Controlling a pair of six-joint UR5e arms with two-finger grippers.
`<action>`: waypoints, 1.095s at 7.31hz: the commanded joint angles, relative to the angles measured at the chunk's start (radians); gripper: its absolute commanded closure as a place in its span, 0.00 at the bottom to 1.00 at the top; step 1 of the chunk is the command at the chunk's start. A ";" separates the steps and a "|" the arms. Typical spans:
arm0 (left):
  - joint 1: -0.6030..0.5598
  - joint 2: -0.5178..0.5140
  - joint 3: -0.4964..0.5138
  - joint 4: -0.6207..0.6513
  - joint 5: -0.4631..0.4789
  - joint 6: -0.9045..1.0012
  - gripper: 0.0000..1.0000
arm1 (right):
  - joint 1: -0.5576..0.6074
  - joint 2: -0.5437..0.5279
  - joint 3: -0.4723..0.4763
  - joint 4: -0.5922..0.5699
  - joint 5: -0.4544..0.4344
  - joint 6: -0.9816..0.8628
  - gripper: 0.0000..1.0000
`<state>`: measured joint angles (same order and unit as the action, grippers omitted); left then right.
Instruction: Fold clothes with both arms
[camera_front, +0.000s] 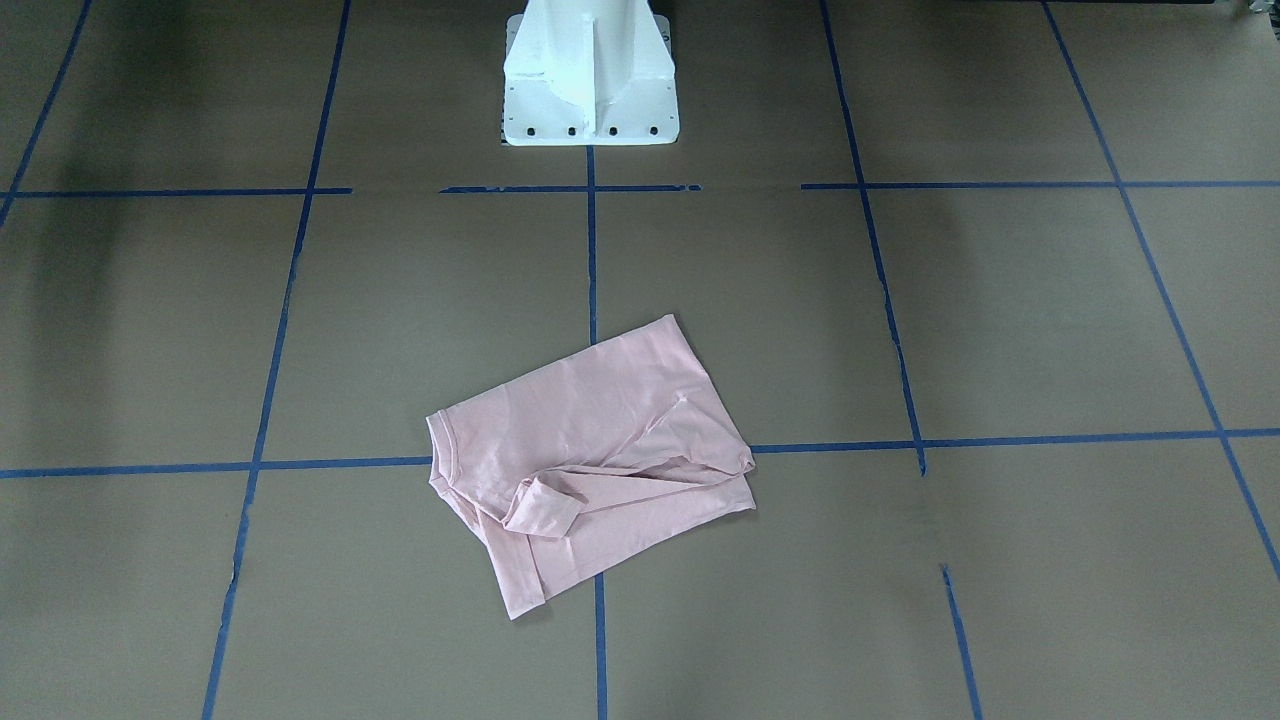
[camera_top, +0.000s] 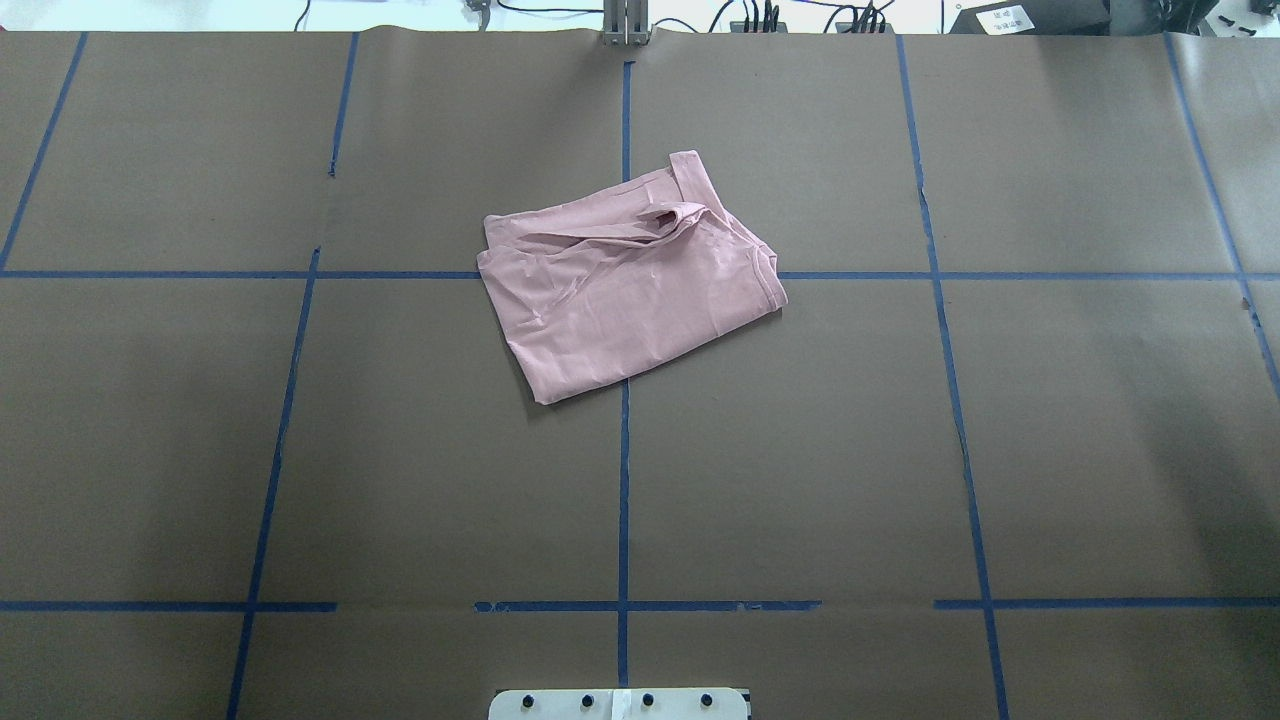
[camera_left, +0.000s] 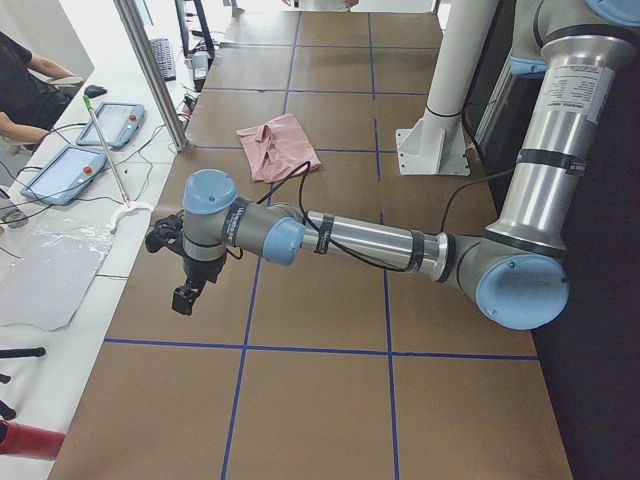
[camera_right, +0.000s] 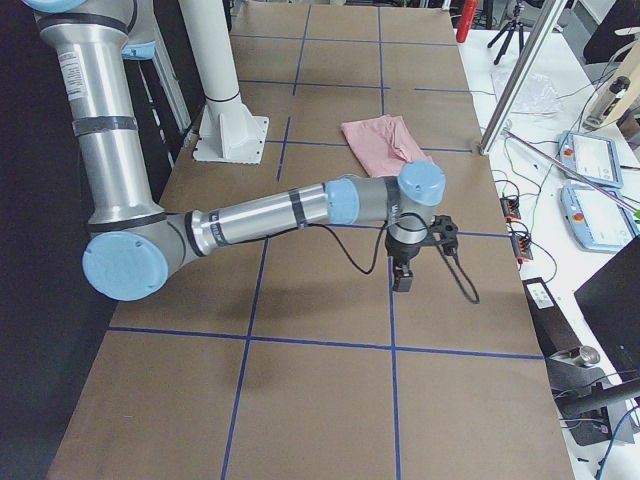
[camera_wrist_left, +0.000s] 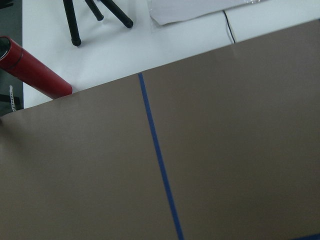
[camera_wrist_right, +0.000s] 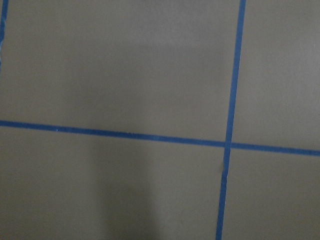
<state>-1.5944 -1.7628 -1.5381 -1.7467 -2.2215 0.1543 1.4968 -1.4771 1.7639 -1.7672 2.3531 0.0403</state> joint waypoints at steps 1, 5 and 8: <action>-0.016 0.074 -0.002 -0.038 -0.081 0.034 0.00 | -0.010 -0.101 0.071 -0.011 -0.003 0.003 0.00; -0.013 0.157 0.000 0.018 -0.023 0.034 0.00 | -0.024 -0.106 0.002 0.029 0.002 0.013 0.00; -0.012 0.157 -0.080 0.209 -0.035 0.042 0.00 | -0.023 -0.107 -0.003 0.031 -0.003 0.013 0.00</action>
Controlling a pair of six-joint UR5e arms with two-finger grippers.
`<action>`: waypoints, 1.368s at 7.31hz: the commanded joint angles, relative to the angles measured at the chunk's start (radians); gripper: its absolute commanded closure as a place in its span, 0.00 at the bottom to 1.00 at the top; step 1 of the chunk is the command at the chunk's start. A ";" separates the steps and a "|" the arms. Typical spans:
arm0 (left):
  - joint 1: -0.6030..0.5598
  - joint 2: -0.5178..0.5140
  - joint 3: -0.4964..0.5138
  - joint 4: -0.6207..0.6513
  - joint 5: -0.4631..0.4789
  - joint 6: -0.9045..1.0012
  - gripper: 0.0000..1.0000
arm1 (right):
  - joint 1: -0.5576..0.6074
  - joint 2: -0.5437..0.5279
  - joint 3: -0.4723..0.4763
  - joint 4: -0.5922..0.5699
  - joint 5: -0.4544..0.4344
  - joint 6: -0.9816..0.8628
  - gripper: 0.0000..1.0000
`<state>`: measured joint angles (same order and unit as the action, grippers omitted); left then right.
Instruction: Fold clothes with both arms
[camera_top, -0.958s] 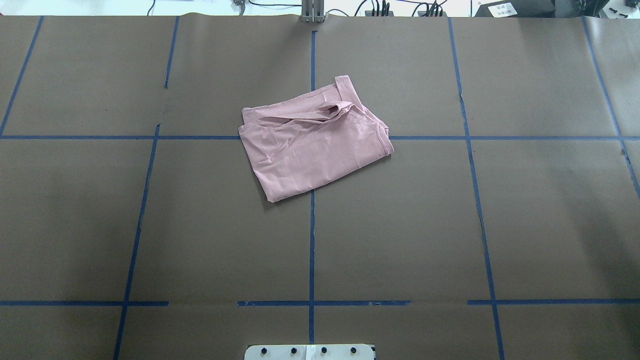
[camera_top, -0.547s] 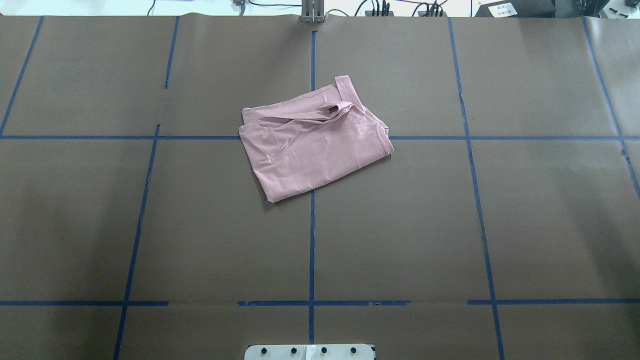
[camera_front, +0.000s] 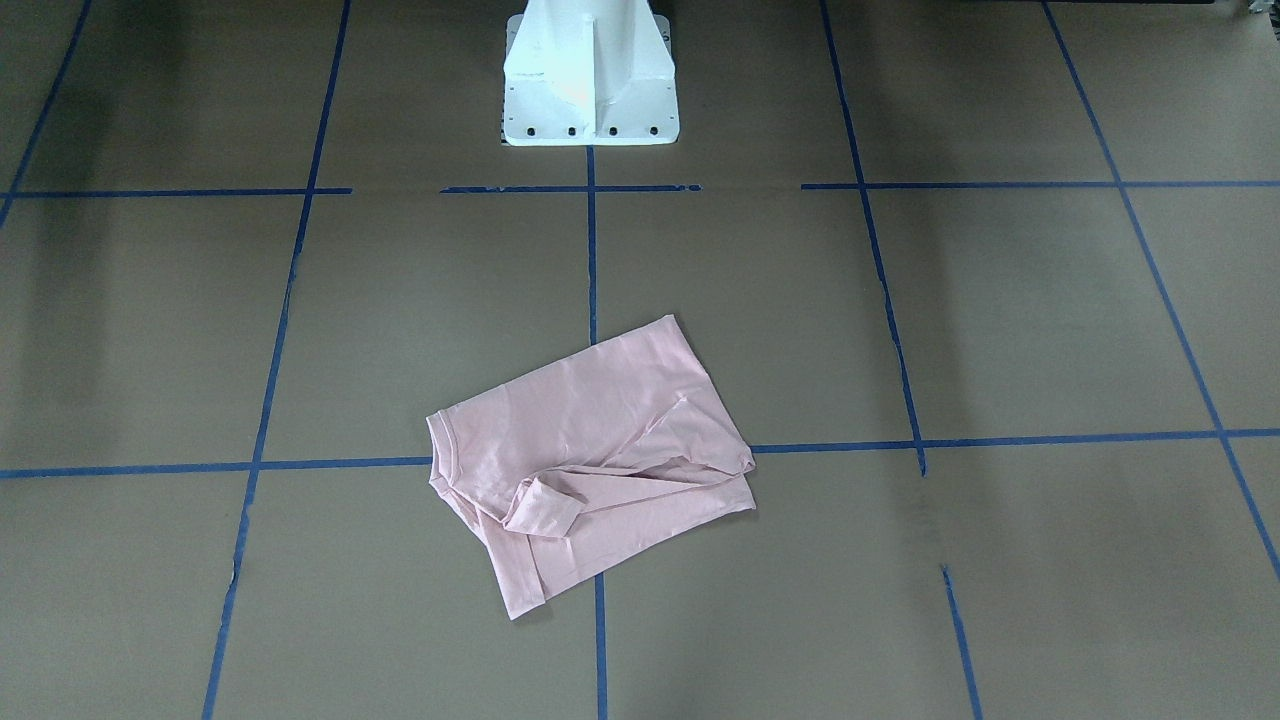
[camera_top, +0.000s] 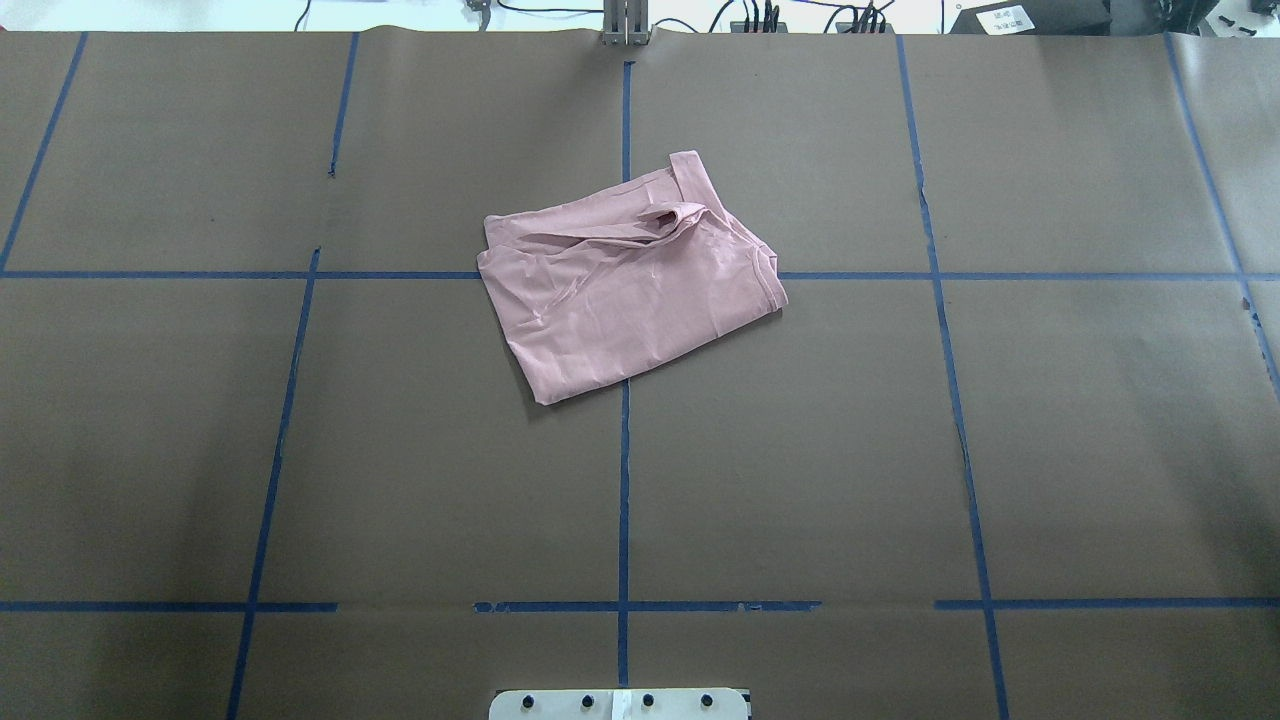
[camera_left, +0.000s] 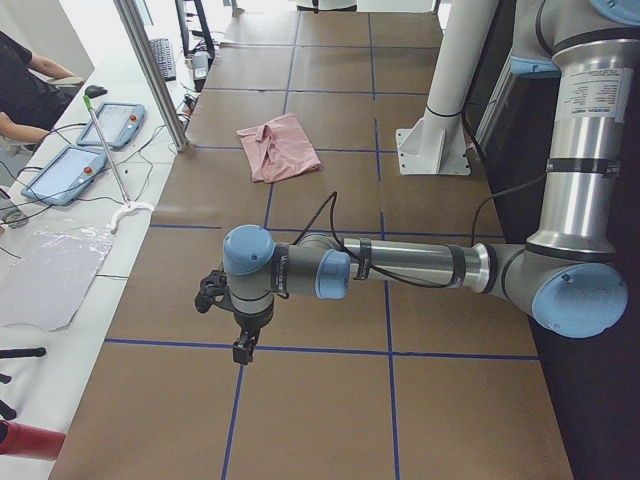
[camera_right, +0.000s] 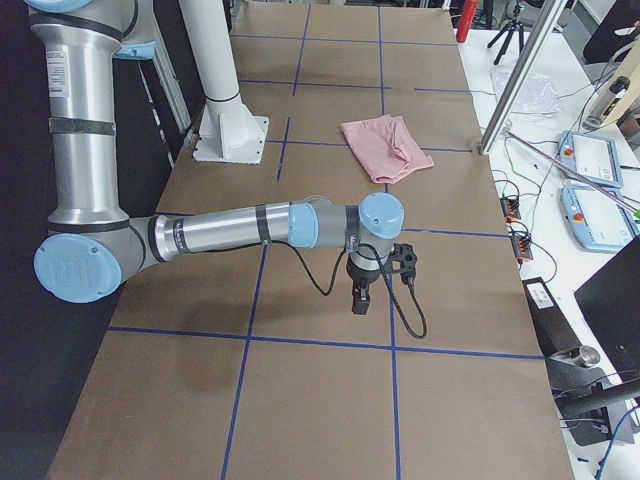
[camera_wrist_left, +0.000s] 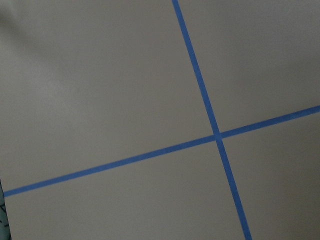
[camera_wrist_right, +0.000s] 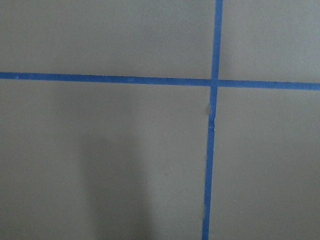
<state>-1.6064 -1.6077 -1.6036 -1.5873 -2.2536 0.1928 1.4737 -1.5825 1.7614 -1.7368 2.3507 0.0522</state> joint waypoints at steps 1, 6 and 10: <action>-0.001 0.008 -0.003 0.052 -0.004 0.007 0.00 | 0.000 -0.004 -0.003 0.000 -0.001 -0.003 0.00; 0.000 0.055 -0.001 0.030 -0.004 0.007 0.00 | 0.039 -0.048 -0.023 0.006 -0.030 -0.060 0.00; 0.000 0.055 0.001 0.029 -0.004 0.002 0.00 | 0.065 -0.042 -0.135 0.166 -0.025 -0.051 0.00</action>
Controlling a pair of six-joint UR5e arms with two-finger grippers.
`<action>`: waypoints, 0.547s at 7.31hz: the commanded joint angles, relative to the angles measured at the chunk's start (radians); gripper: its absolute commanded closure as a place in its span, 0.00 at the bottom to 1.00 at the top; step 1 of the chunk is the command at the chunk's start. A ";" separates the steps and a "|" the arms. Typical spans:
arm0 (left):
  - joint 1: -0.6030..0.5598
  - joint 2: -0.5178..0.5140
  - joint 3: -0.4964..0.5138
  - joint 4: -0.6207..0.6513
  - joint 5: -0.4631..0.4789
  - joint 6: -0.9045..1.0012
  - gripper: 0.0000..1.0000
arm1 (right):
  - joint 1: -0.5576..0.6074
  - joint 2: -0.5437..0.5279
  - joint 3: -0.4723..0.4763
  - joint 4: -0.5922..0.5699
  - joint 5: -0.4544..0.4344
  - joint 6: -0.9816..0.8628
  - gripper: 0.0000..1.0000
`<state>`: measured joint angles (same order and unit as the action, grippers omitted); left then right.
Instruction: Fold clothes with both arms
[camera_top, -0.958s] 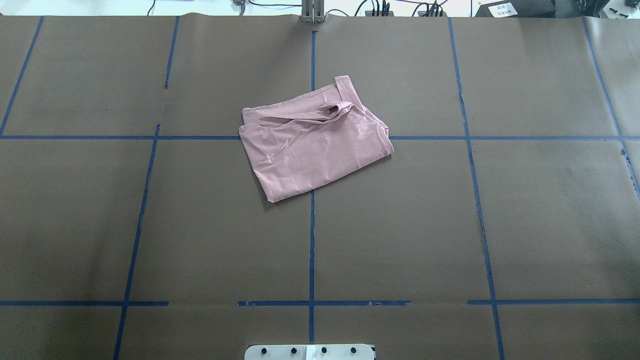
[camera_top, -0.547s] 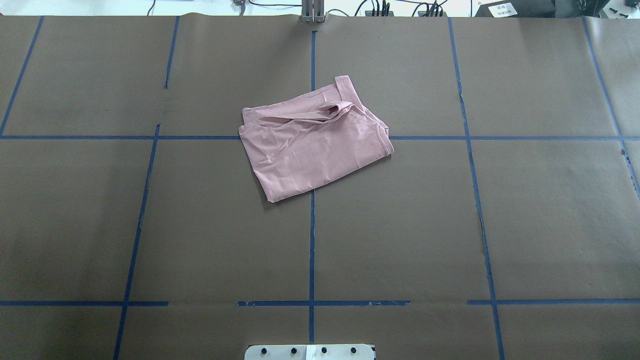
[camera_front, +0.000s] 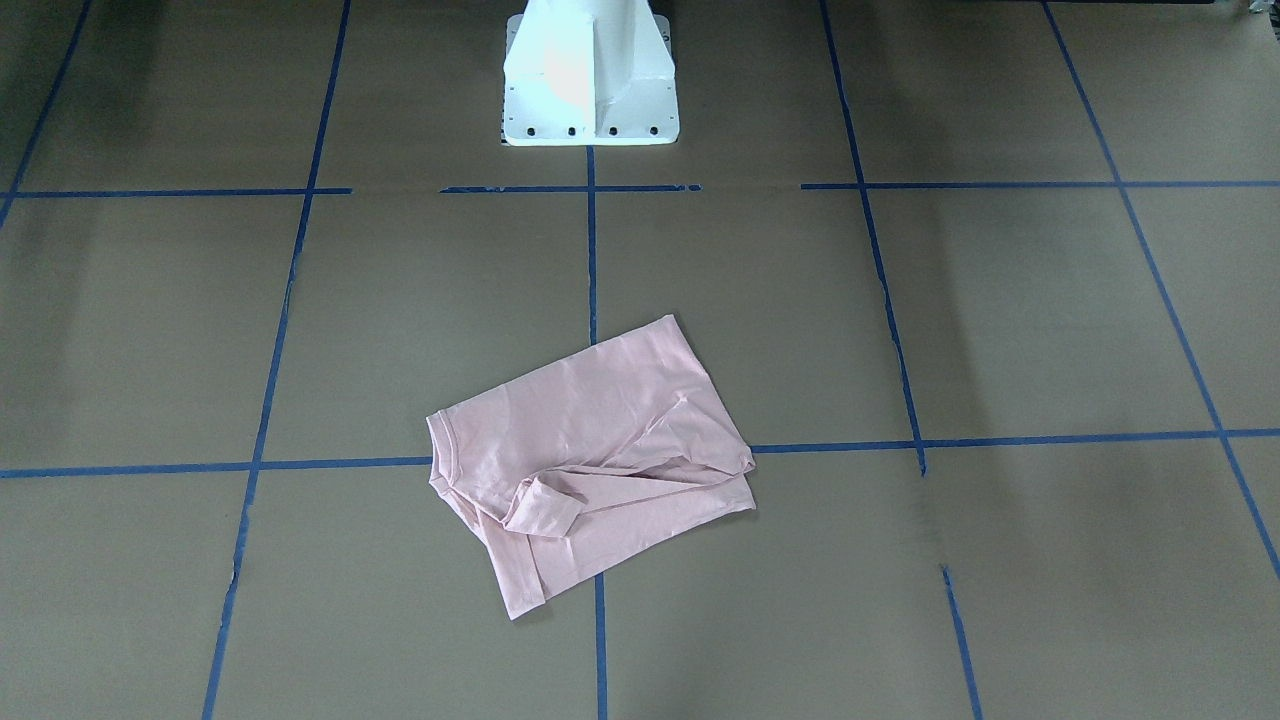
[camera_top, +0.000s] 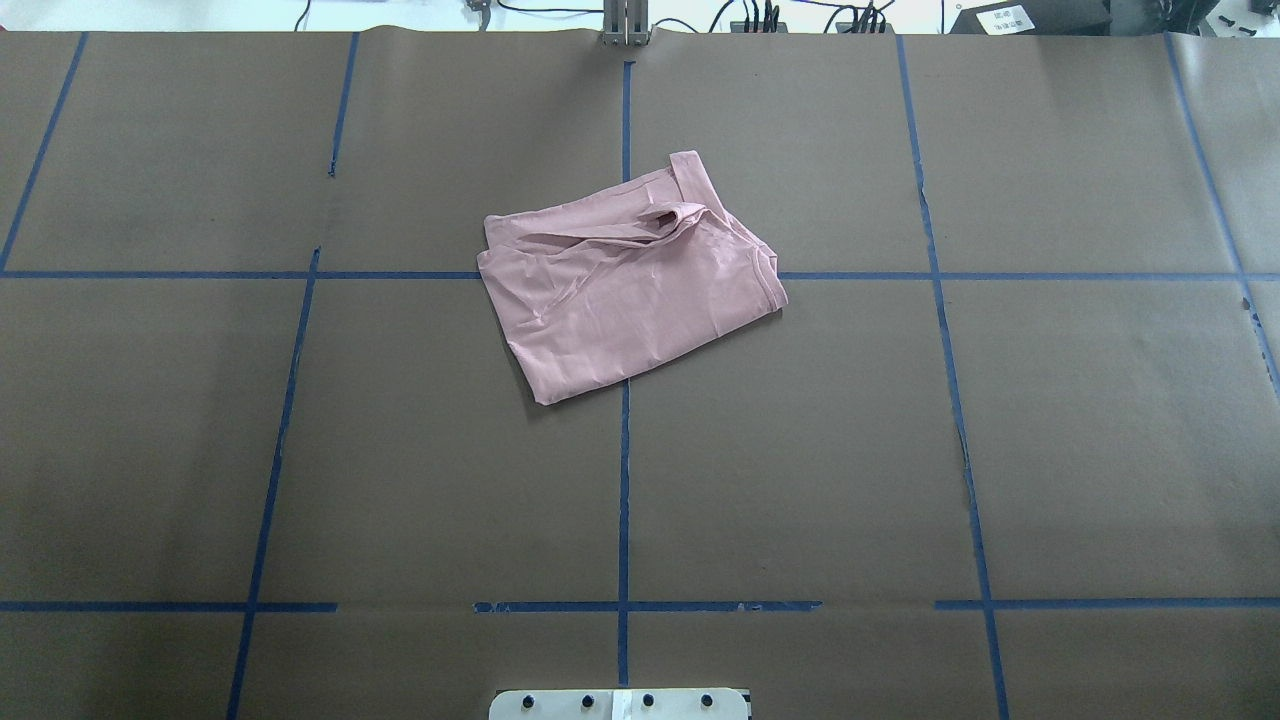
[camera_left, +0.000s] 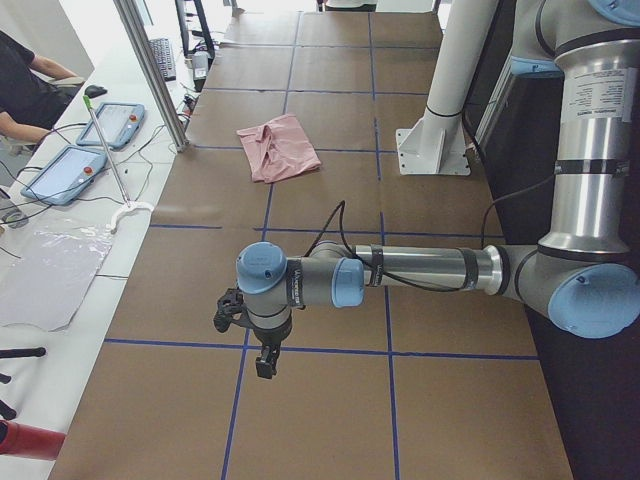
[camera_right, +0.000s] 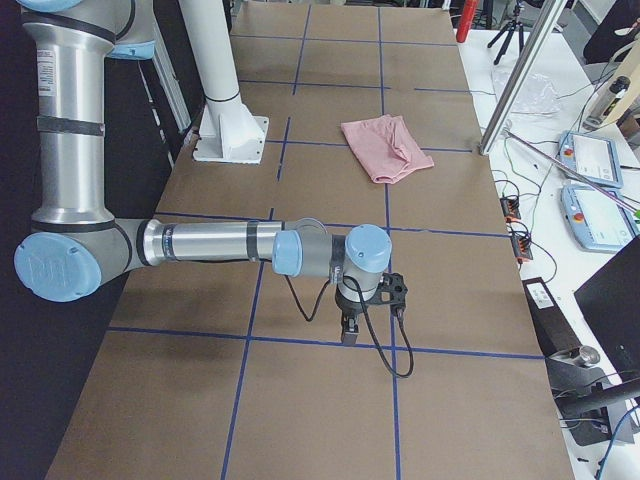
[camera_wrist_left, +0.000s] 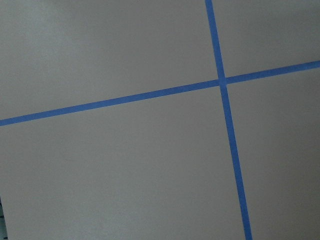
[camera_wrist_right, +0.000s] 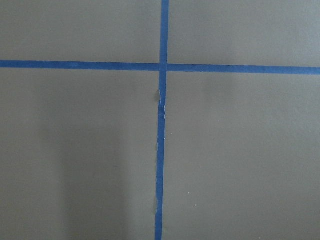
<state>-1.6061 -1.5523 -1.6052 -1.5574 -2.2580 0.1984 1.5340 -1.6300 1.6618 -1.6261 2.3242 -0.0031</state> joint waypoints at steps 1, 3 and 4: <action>0.000 0.001 0.001 0.000 0.000 -0.005 0.00 | 0.011 0.012 -0.034 0.054 0.010 0.005 0.00; 0.000 0.001 0.004 0.000 0.000 -0.005 0.00 | 0.014 0.013 -0.027 0.052 0.029 0.006 0.00; 0.000 0.001 0.004 0.000 0.000 -0.008 0.00 | 0.014 0.013 -0.025 0.052 0.029 0.006 0.00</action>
